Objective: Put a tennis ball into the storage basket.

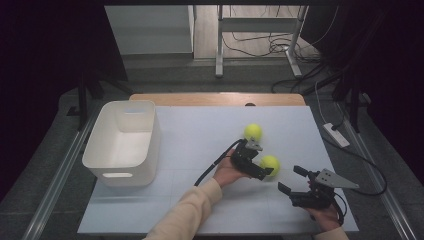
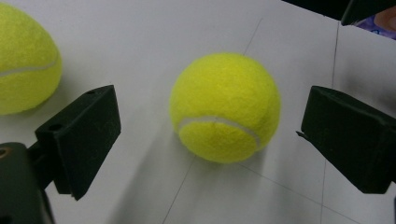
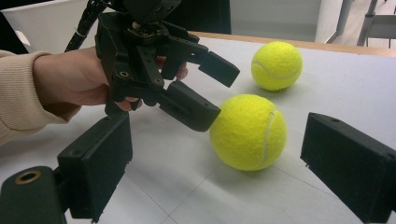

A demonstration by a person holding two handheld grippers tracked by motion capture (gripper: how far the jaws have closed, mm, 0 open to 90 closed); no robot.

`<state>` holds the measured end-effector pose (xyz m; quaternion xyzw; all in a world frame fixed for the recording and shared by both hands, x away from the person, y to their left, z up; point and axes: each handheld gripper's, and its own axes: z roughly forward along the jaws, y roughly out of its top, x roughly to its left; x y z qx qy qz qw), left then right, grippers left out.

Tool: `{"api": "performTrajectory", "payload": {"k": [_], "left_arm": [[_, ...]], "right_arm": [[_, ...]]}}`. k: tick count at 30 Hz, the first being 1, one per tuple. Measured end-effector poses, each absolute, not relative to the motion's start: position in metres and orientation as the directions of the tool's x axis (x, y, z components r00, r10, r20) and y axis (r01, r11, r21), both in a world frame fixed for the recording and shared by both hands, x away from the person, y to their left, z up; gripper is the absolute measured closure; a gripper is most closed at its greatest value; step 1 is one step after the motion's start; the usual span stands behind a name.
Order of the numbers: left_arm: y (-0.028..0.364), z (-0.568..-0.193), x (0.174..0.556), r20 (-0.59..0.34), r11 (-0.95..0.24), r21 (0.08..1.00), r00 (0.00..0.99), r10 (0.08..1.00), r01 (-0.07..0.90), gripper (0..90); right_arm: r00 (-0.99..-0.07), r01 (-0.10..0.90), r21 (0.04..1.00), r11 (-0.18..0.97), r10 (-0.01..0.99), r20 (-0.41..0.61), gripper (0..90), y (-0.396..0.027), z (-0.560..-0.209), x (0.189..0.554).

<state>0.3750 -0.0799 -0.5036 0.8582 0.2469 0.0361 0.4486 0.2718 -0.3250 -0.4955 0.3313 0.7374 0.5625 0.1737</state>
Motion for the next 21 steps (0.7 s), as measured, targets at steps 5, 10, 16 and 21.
{"api": "performTrajectory", "payload": {"k": [5, 10, 16, 21], "left_arm": [[-0.084, -0.507, 0.377, -0.153, -0.491, 0.779, 0.877, 0.455, 0.390, 5.7], [-0.088, -0.509, 0.378, -0.153, -0.494, 0.776, 0.877, 0.455, 0.392, 5.7], [-0.092, -0.512, 0.380, -0.154, -0.502, 0.770, 0.879, 0.452, 0.393, 5.8], [-0.098, -0.514, 0.380, -0.139, -0.522, 0.764, 0.886, 0.442, 0.380, 6.0]], "right_arm": [[-0.719, 0.294, 0.945, 0.146, 0.685, 0.118, 9.3, -0.325, -0.496, 0.272], [-0.718, 0.293, 0.944, 0.150, 0.686, 0.114, 9.3, -0.325, -0.496, 0.272], [-0.719, 0.295, 0.944, 0.148, 0.686, 0.116, 9.3, -0.325, -0.496, 0.272], [-0.719, 0.291, 0.945, 0.149, 0.686, 0.113, 9.3, -0.325, -0.496, 0.273]]}}
